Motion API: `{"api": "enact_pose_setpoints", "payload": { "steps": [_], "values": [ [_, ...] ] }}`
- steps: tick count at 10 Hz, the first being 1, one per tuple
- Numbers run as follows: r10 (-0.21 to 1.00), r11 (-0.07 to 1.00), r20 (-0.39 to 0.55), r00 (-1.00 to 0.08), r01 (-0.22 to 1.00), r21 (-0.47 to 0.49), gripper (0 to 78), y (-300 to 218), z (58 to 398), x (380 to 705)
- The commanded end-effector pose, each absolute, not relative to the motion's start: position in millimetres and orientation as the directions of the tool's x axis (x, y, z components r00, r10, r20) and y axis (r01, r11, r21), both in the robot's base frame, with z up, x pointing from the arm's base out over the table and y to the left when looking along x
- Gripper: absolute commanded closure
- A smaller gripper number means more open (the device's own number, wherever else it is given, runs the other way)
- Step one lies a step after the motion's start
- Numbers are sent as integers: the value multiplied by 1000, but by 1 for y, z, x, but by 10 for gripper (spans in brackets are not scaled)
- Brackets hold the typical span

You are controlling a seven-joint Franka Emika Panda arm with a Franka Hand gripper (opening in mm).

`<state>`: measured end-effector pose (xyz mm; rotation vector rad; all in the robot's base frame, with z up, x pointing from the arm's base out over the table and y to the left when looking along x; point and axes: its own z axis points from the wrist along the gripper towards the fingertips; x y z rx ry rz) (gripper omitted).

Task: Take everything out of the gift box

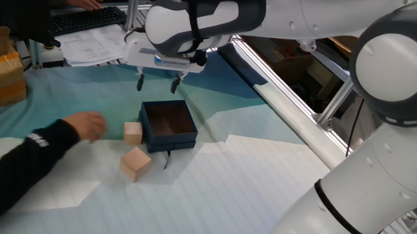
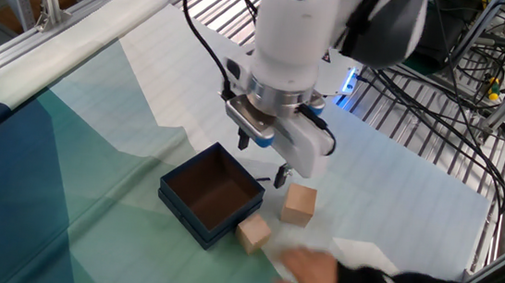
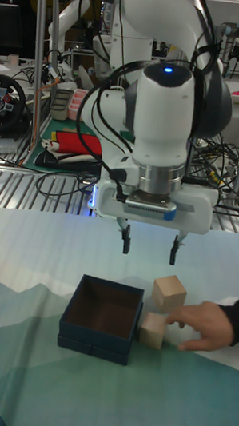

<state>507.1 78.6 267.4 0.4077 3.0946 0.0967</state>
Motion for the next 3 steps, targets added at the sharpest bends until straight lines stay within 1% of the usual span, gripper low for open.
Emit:
{"api": "enact_pose_setpoints", "payload": {
  "steps": [1,3],
  "values": [
    [180,983,-13,-983,180,18,2,38,273,512],
    [165,986,-15,-986,165,19,2,31,268,513]
  ]
}}
